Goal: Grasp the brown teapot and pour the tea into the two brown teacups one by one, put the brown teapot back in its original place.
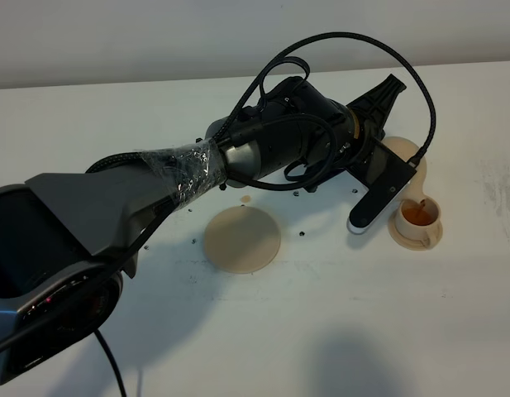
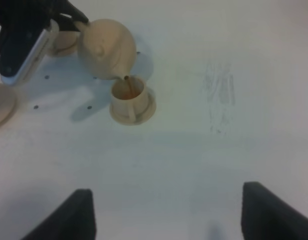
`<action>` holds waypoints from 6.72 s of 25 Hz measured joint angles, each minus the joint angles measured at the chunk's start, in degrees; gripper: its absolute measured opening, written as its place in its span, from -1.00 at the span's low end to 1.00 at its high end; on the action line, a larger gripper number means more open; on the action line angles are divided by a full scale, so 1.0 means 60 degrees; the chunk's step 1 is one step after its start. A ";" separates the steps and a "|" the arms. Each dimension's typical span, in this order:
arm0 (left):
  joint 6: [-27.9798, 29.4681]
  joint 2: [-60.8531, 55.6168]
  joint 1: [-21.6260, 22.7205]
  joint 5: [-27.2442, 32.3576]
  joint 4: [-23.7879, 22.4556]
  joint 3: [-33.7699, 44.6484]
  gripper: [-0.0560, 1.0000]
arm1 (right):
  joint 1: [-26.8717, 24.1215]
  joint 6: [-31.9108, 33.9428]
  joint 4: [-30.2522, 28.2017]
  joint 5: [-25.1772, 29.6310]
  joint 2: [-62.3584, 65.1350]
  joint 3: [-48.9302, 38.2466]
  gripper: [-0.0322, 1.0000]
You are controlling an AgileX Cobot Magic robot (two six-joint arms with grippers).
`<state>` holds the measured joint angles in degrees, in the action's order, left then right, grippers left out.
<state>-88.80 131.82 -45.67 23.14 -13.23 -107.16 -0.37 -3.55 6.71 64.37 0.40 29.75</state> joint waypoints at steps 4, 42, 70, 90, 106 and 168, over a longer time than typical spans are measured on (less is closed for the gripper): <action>-0.0038 0.0000 0.0000 -0.0088 -0.0113 0.0000 -0.73 | 0.0000 0.0000 0.0000 0.0000 0.0000 0.0000 0.21; -0.0389 0.0000 0.0000 -0.0572 -0.0316 0.0000 -0.73 | 0.0000 0.0000 0.0000 0.0000 0.0000 0.0000 0.21; -0.0754 0.0000 -0.0059 -0.0700 -0.0394 0.0000 -0.73 | 0.0000 0.0000 0.0000 0.0000 0.0000 0.0000 0.21; -0.1288 0.0000 -0.0189 -0.0708 -0.0413 0.0000 -0.73 | 0.0000 0.0000 0.0000 0.0000 0.0000 0.0000 0.21; -0.1693 -0.0120 -0.0238 -0.0708 -0.0422 0.0000 -0.73 | 0.0000 0.0000 0.0000 0.0000 0.0000 0.0000 0.21; 0.1396 -0.0206 -0.0238 0.0101 -0.0375 0.0000 -0.73 | 0.0000 0.0000 0.0000 0.0000 0.0000 0.0000 0.21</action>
<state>-80.42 130.59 -47.10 23.74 -15.48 -107.16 -0.37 -3.55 6.71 64.37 0.40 29.75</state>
